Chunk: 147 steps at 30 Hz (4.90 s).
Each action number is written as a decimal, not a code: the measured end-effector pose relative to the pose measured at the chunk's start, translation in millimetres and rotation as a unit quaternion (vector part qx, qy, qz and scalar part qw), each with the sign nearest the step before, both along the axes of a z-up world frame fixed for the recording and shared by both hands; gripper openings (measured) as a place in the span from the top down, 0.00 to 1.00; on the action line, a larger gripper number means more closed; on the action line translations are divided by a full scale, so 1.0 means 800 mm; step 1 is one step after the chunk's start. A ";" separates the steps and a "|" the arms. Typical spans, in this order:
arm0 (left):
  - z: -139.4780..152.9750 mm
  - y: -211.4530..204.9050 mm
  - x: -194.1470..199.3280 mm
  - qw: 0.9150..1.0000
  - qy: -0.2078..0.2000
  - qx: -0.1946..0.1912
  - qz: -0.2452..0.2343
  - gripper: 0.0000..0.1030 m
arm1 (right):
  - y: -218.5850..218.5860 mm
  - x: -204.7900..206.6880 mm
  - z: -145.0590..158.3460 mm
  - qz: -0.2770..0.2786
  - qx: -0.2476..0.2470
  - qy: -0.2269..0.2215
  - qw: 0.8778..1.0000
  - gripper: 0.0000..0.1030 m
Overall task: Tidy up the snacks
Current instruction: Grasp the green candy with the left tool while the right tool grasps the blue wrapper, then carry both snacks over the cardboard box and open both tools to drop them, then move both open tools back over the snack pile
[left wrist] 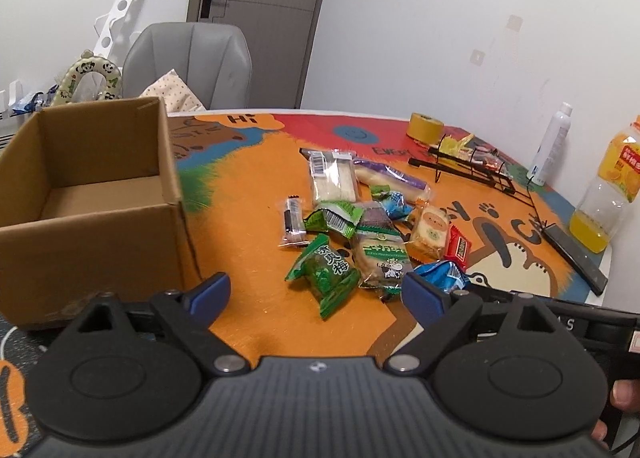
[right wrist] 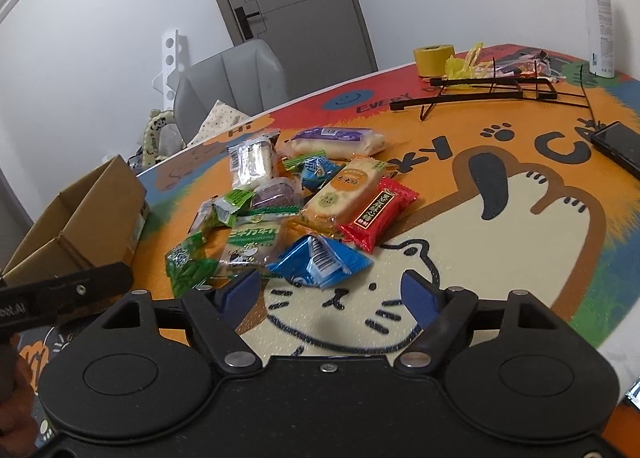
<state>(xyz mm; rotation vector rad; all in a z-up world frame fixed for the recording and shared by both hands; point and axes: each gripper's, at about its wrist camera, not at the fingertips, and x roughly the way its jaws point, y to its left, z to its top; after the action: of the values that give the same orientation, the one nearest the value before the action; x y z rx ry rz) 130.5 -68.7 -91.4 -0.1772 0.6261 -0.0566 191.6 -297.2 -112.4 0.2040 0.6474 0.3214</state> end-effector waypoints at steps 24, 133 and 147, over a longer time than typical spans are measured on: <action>-0.033 -0.022 0.078 0.999 0.035 0.000 0.003 0.19 | 0.014 0.050 -0.012 0.008 -0.002 0.018 1.000 0.32; 0.079 0.230 -0.020 0.982 -0.023 -0.026 0.186 0.21 | 0.252 0.028 0.100 0.186 0.022 -0.051 0.981 0.35; 0.090 0.182 -0.020 0.985 -0.028 -0.014 0.171 0.12 | 0.161 0.020 0.093 0.119 0.019 -0.033 0.992 0.12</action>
<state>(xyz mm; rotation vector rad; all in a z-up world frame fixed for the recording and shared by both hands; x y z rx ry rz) 114.4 76.6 -19.3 -0.3078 0.5328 0.2594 207.7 -168.2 -37.7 0.1515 0.6004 0.5677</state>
